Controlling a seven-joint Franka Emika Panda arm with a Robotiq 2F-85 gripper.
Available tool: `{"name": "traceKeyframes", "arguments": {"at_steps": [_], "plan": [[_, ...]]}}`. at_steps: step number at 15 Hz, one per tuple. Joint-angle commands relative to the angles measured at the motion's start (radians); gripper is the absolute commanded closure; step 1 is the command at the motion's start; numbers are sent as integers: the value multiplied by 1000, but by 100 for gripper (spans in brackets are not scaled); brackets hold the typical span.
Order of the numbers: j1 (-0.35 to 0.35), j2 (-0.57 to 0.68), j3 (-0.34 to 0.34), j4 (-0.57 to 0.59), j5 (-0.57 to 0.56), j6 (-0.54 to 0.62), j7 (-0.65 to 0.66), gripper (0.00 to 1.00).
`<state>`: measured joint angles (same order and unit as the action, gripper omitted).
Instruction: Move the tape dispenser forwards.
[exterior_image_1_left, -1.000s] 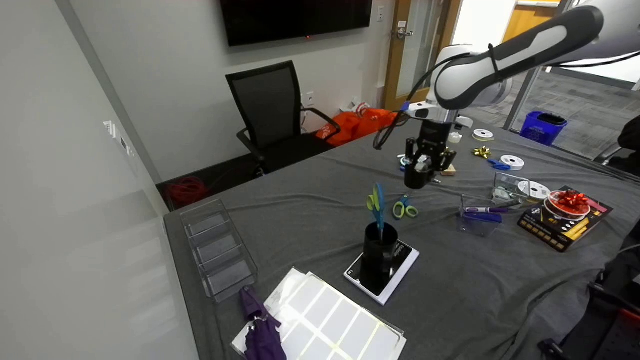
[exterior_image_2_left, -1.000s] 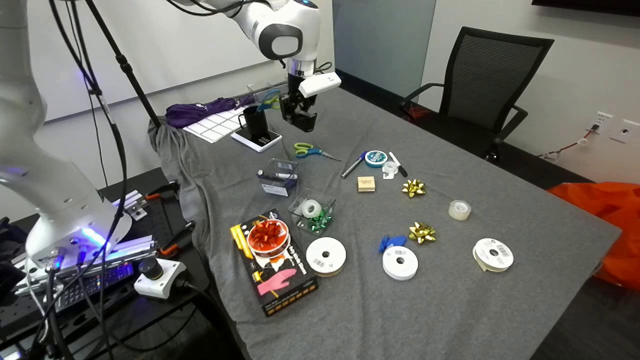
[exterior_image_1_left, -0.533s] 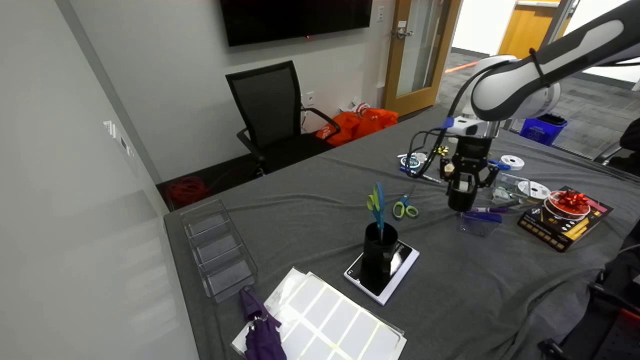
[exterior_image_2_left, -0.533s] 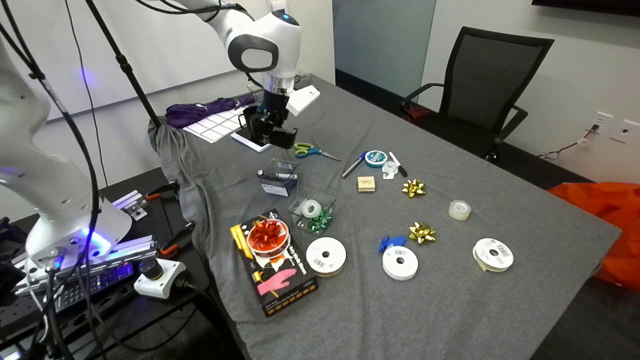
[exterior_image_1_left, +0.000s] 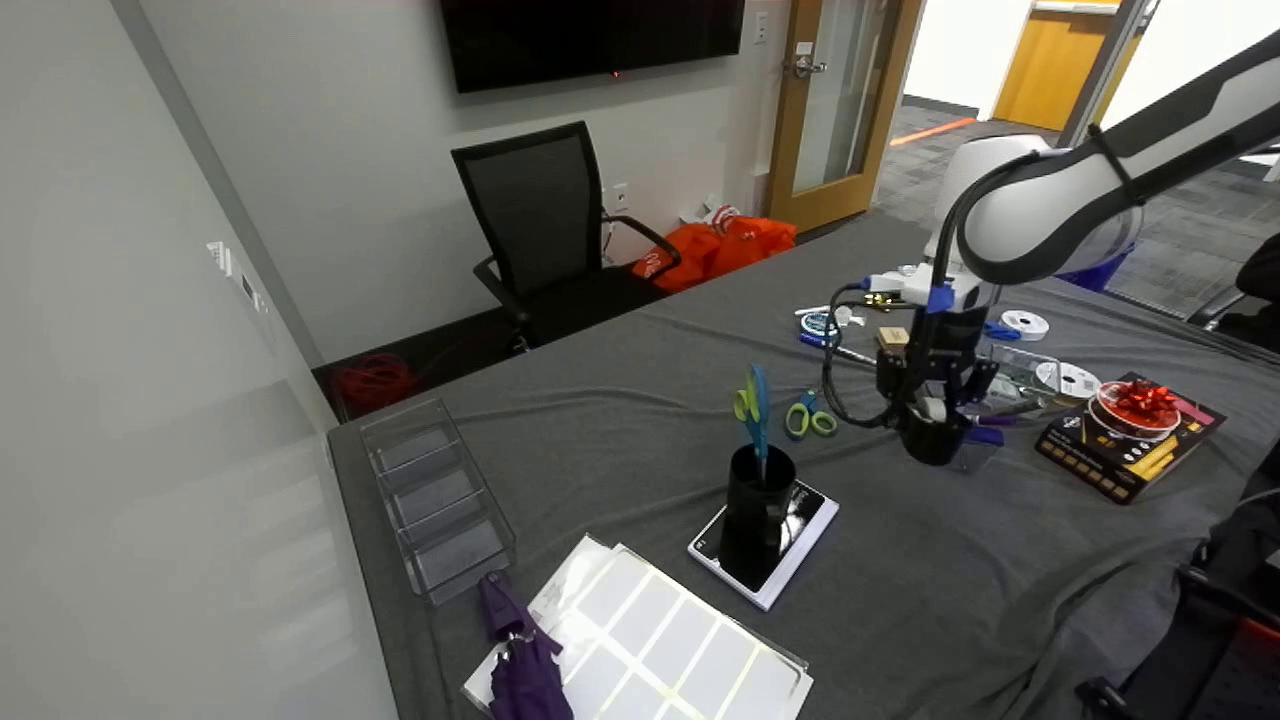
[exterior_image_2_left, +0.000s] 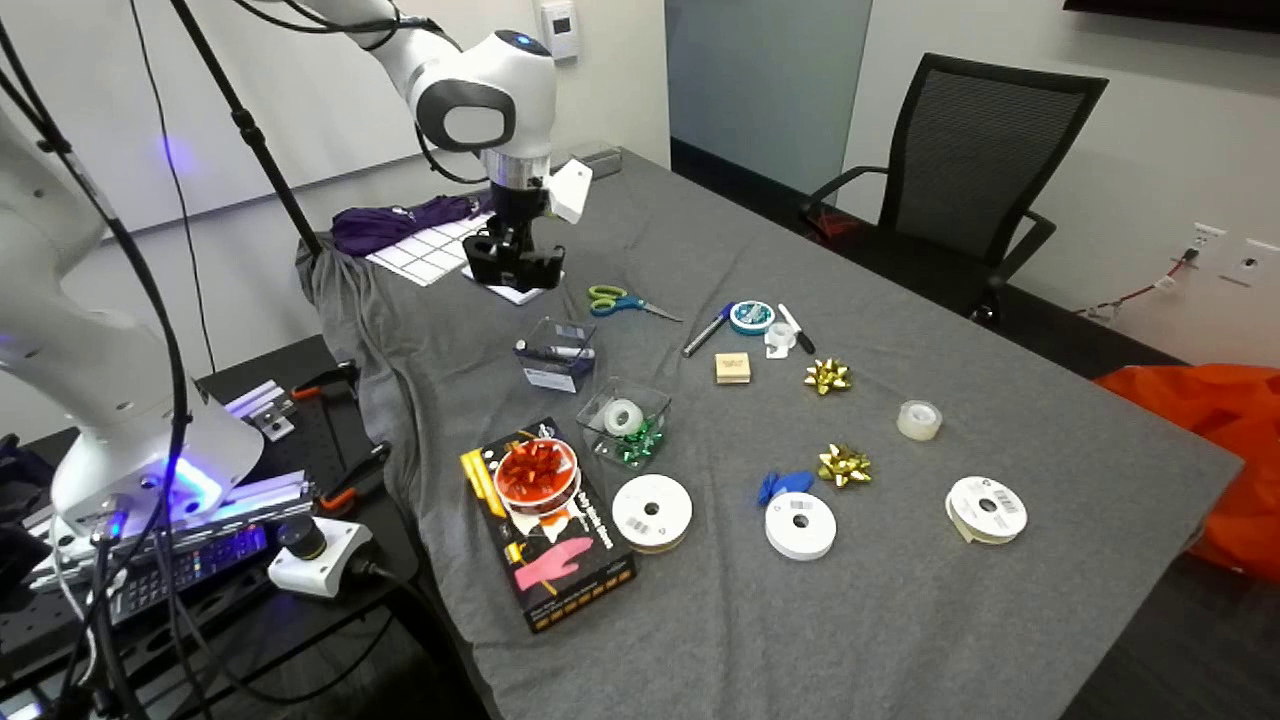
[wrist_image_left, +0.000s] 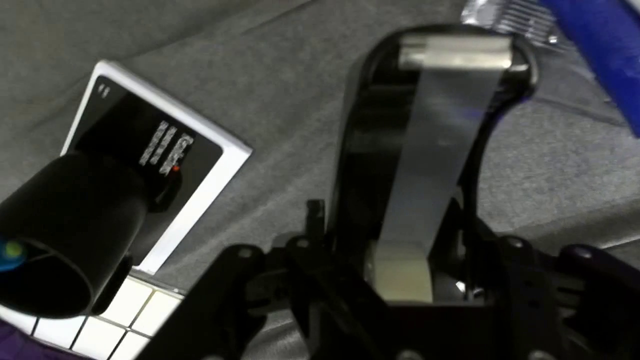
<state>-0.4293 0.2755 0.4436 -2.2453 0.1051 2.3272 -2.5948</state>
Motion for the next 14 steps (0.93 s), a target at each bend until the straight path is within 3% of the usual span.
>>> {"name": "traceKeyframes", "arguments": {"at_steps": [1,3,7,10,14], "plan": [[-224,32,271,-40,-98,106,-57,64],[-344,122,419,-36,-247,166,-22,64],[-599,202,579,-101,-466,136,-30,64],[-787,249,679,-134,-521,65,-4,64],[-965,293,772,-146,-505,-41,-4,64]]}}
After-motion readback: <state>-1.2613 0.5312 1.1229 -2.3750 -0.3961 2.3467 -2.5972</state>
